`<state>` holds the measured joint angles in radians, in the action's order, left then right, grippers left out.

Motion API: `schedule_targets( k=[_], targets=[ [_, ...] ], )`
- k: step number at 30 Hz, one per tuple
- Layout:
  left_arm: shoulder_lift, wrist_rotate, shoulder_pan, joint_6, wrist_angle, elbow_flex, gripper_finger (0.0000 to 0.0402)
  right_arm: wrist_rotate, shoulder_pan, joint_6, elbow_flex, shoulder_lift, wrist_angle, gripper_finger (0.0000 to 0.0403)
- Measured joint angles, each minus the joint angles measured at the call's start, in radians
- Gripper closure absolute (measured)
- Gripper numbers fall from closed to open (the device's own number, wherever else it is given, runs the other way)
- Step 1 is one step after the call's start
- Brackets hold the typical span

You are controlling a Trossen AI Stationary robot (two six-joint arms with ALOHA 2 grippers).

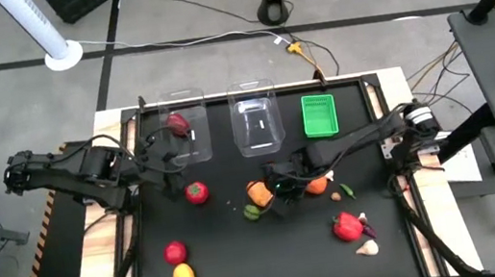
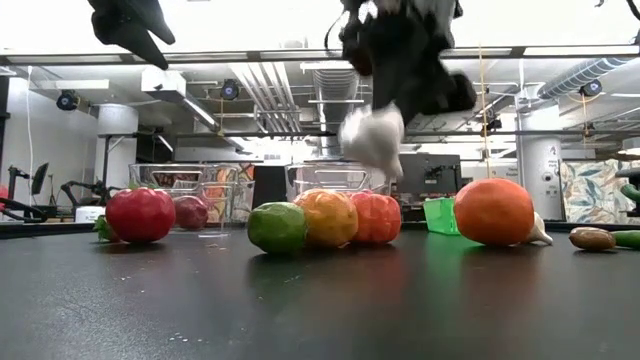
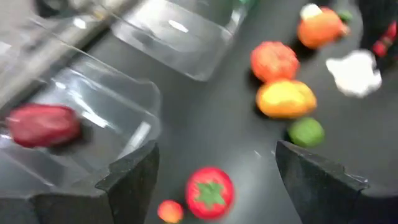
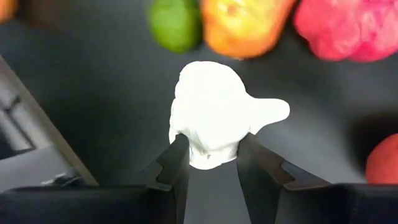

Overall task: Sort produce into baskets
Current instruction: Put the middle left garlic into the green bin

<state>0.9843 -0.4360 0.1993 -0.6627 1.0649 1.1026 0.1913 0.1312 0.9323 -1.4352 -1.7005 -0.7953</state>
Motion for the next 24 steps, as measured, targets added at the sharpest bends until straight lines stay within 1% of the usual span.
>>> schedule_targets(
  k=[4, 6, 12, 18, 24],
  targets=[
    [0.008, 0.116, 0.001, -0.004, -0.003, -0.010, 0.0100, -0.004, -0.031, -0.023, -0.036, 0.055, -0.025, 0.0298],
    [0.009, 0.139, 0.002, -0.012, -0.006, -0.018, 0.0100, -0.008, -0.063, -0.042, -0.052, 0.076, -0.037, 0.0298],
    [0.009, 0.140, 0.003, -0.081, -0.016, -0.026, 0.0100, -0.038, -0.195, -0.164, -0.092, 0.132, -0.073, 0.0298],
    [0.009, 0.141, 0.003, -0.230, -0.017, -0.026, 0.0100, -0.044, -0.344, -0.292, -0.136, 0.147, -0.146, 0.0298],
    [0.009, 0.144, 0.003, -0.382, 0.008, -0.026, 0.0100, -0.039, -0.452, -0.403, -0.156, 0.147, -0.145, 0.0298]
  ],
)
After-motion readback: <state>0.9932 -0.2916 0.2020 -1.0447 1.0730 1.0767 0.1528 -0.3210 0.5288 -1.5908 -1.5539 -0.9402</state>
